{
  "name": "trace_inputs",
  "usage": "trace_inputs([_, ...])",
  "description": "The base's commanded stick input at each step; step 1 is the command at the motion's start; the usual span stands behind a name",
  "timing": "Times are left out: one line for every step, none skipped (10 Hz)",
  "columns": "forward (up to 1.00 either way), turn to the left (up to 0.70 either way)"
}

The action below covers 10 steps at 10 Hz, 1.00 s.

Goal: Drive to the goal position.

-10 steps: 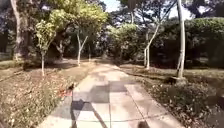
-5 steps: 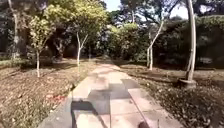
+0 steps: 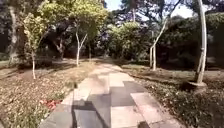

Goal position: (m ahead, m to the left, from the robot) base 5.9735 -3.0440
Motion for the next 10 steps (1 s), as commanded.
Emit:
trace_inputs([0.50,-0.50])
trace_inputs([0.50,-0.40])
trace_inputs([0.50,-0.31])
trace_inputs([0.50,-0.21])
trace_inputs([0.50,-0.07])
trace_inputs([0.50,0.00])
trace_inputs([0.50,0.00])
trace_inputs([0.50,0.00])
trace_inputs([0.50,0.00])
trace_inputs([0.50,0.00])
